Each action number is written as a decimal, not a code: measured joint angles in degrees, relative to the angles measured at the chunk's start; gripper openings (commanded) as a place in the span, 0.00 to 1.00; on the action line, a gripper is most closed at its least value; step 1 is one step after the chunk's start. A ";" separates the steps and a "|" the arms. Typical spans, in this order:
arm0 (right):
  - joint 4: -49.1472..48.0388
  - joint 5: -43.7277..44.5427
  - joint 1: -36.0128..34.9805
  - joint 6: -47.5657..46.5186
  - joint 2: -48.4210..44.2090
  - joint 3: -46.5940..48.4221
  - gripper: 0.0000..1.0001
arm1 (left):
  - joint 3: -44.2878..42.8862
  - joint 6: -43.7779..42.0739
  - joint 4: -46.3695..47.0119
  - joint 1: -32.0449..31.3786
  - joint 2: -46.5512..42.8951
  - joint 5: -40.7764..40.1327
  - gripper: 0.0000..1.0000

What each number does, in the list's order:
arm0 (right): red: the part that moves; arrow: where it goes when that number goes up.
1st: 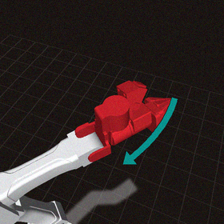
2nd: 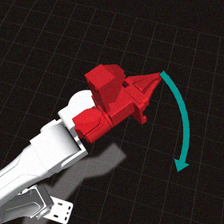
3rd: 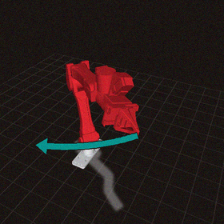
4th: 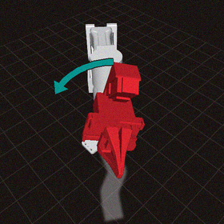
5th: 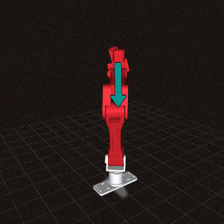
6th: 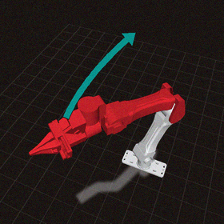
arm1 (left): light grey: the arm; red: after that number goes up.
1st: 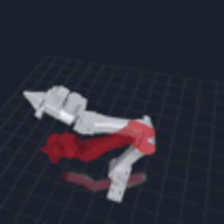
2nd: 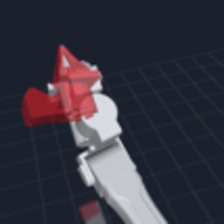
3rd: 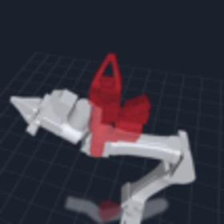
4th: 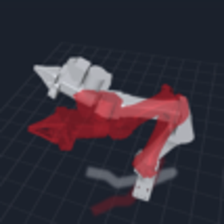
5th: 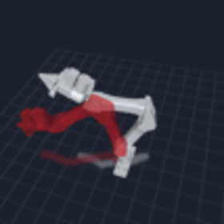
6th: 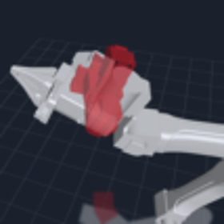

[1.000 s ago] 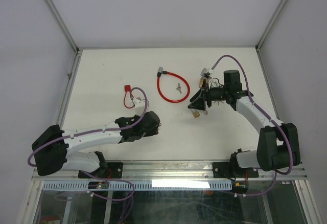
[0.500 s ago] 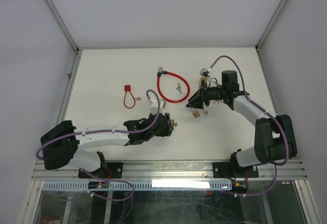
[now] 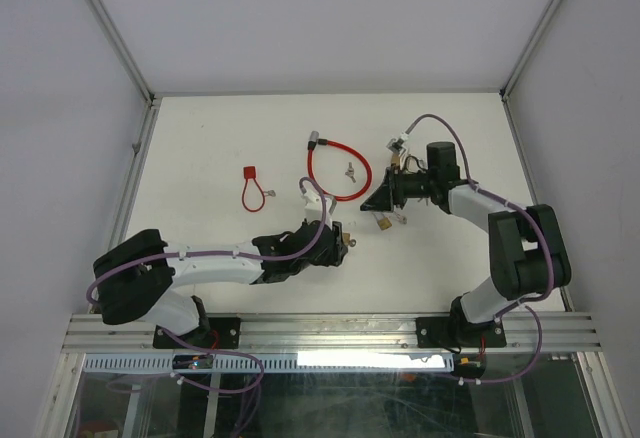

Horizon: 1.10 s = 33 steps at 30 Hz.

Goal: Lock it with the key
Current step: Pick up the lock from the center of the board.

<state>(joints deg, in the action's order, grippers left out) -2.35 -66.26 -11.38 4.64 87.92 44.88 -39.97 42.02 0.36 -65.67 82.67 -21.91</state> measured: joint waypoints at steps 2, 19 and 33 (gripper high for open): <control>0.04 0.46 -0.63 0.63 1.55 0.00 0.57 | 0.00 -1.05 1.29 0.00 0.79 -0.02 0.13; 5.42 4.15 -8.90 0.20 7.52 0.98 0.58 | -0.39 -8.31 4.02 -0.79 4.33 -2.36 0.13; 8.70 5.29 -12.24 0.17 11.34 3.34 0.51 | -2.19 -12.04 5.16 -1.55 4.35 -5.79 0.13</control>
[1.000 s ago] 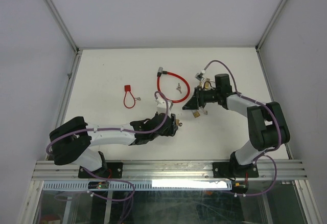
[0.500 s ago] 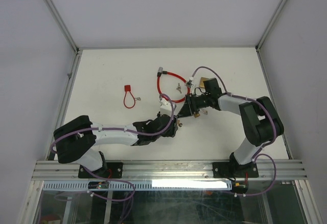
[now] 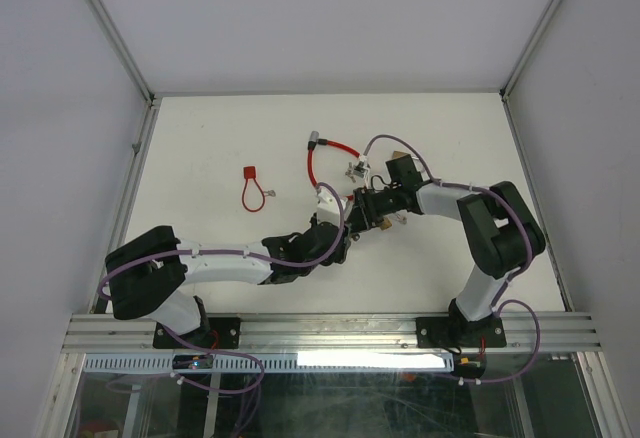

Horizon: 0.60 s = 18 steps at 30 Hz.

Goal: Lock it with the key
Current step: Pick up the lock from the center of the board.

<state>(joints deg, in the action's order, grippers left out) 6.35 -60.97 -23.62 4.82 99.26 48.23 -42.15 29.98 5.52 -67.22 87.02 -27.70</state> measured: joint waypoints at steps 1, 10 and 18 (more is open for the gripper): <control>-0.02 -0.24 -0.13 0.15 0.09 0.11 0.50 | -0.09 -0.20 0.00 -0.22 0.00 -0.48 0.13; -0.09 -2.75 -0.28 2.78 0.94 0.68 0.07 | -0.74 -1.29 0.04 -0.44 1.07 -2.01 0.18; 0.13 -3.72 -0.11 1.95 1.09 1.25 0.00 | -0.76 -2.16 0.07 -0.72 0.94 -3.26 0.68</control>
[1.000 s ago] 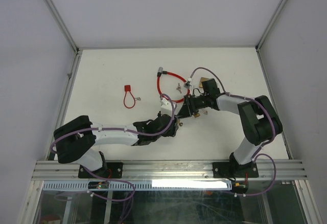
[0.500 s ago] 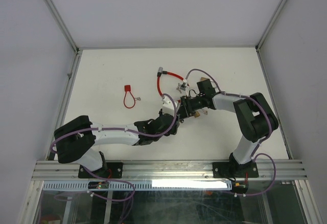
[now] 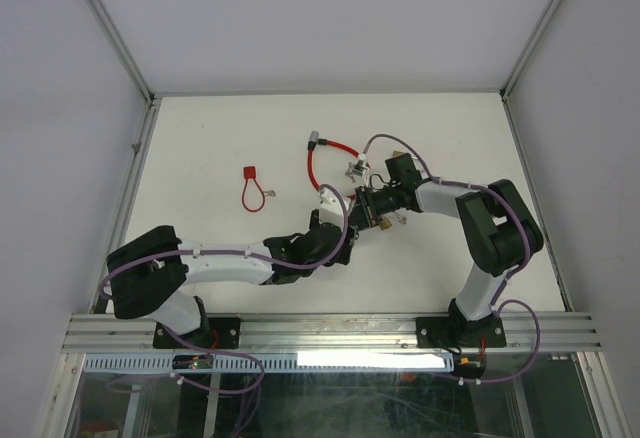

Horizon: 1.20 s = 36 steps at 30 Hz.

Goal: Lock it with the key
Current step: Pick up the lock from the center of the board.

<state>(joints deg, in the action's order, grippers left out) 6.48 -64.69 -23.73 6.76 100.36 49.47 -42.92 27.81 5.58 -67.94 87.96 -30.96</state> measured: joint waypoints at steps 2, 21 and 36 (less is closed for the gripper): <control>0.70 -0.94 0.00 -1.38 0.00 0.22 0.00 | 0.13 -0.59 0.17 0.00 -0.79 1.57 0.79; 25.40 0.81 1.01 -37.97 -11.23 6.69 0.00 | 23.93 -16.61 11.98 0.13 -42.10 16.68 0.99; 48.28 -0.96 1.14 -68.11 -13.31 9.46 0.00 | 31.08 -57.88 24.48 0.15 -40.37 28.28 0.95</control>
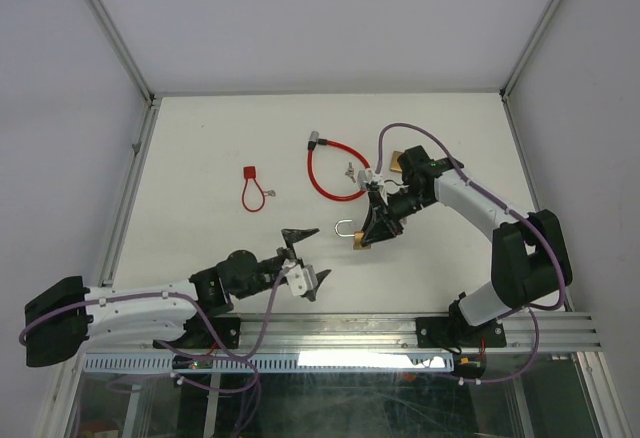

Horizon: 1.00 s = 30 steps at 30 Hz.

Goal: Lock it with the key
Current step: Pick up the lock from the center of the board.

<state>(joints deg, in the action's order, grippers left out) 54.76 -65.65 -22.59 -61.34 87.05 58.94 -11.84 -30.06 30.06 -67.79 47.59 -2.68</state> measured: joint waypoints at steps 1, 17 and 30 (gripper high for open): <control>0.31 0.00 0.00 -0.44 -0.02 0.00 0.00 | -0.52 -2.51 0.02 0.00 2.05 -0.04 0.93; 6.51 0.28 -2.19 -4.83 0.57 2.84 0.00 | -10.19 -19.47 2.56 0.00 18.62 -0.39 0.69; 8.11 0.50 -2.80 -7.02 0.72 2.86 0.00 | -12.35 -19.43 0.96 1.16 22.47 -1.29 0.28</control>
<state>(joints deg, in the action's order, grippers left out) 62.87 -65.14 -25.39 -68.36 87.77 61.80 -24.18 -49.50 31.03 -66.63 70.06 -3.97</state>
